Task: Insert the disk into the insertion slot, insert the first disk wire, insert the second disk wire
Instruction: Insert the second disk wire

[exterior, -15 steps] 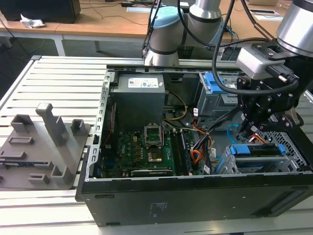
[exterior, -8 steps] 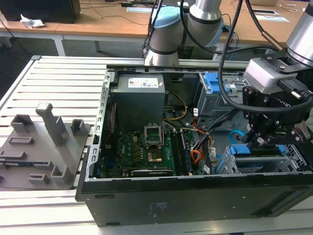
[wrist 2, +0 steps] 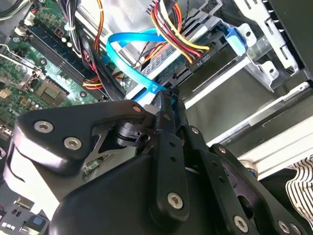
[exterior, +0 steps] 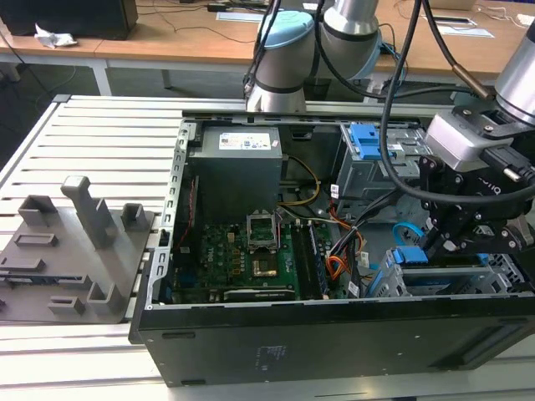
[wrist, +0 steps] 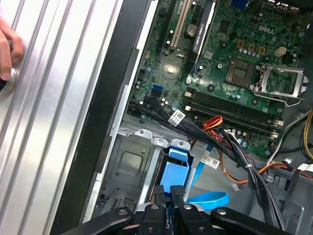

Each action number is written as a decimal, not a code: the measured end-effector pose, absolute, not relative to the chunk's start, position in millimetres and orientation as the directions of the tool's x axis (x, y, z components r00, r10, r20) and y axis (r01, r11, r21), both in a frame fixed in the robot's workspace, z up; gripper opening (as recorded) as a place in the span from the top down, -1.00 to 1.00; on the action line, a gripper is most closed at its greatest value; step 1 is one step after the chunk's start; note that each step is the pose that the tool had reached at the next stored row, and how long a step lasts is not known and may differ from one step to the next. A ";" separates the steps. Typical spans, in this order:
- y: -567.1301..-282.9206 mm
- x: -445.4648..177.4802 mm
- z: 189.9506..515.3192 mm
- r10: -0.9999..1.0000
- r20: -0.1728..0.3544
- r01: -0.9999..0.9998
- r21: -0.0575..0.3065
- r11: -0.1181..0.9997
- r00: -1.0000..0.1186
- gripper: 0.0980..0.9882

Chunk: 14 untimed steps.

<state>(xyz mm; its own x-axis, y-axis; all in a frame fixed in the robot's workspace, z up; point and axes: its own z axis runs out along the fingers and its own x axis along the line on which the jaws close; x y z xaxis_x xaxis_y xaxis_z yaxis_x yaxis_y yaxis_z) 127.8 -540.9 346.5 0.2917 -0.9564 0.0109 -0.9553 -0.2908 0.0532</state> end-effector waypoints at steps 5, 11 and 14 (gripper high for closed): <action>-540.8 134.0 345.7 -0.966 0.011 -0.964 0.053 -0.259 0.260 0.86; -540.4 136.5 345.7 -0.980 0.015 -0.979 0.054 -0.198 0.199 0.86; -540.4 136.9 345.7 -0.987 0.017 -0.986 0.055 -0.156 0.157 0.86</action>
